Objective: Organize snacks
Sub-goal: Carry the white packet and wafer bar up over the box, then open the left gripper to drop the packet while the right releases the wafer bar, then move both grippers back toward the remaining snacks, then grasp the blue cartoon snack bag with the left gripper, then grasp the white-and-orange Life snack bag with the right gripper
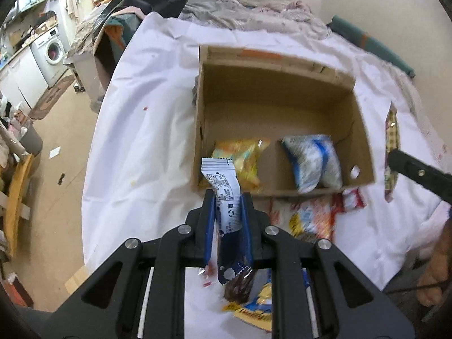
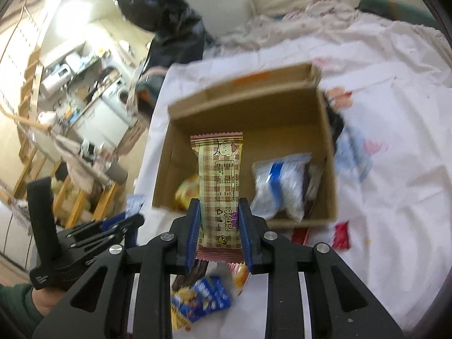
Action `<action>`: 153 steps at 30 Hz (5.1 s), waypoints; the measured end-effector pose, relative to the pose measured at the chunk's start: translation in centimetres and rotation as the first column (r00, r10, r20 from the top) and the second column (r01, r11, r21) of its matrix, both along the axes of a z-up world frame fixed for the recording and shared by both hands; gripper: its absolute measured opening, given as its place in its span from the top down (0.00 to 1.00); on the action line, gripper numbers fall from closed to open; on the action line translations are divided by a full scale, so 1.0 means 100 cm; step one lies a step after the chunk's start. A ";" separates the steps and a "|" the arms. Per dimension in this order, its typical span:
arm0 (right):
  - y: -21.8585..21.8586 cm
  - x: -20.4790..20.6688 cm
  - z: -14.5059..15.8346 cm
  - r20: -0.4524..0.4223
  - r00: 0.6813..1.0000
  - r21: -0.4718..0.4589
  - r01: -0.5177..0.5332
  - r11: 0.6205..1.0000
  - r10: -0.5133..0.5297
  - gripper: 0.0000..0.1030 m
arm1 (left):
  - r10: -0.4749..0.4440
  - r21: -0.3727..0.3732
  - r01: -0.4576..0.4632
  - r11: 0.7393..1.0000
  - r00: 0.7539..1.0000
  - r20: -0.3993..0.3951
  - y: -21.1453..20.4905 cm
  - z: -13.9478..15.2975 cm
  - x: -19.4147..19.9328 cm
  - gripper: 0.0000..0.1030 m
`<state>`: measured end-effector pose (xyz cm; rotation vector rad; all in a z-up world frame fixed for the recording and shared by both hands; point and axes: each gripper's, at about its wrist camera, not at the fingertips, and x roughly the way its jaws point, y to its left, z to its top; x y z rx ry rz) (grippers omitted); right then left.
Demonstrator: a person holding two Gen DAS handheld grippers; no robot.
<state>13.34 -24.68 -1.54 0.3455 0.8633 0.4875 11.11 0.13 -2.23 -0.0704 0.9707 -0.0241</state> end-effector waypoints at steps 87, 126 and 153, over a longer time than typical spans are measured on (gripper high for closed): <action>-0.007 0.066 -0.023 -0.106 0.985 -0.154 0.121 0.981 -0.139 0.28 | 0.010 0.006 -0.012 1.000 0.983 0.182 -0.010 0.009 0.080 0.18; -0.063 -0.012 -0.072 -0.321 0.903 -0.149 0.250 0.957 -0.286 0.15 | -0.361 0.007 0.412 0.911 0.806 -0.469 -0.090 -0.138 -0.022 0.10; -0.023 0.000 -0.099 -0.423 0.881 -0.143 0.166 0.976 -0.212 0.15 | -0.076 -0.057 0.063 0.996 0.966 -0.246 -0.006 -0.036 -0.012 0.55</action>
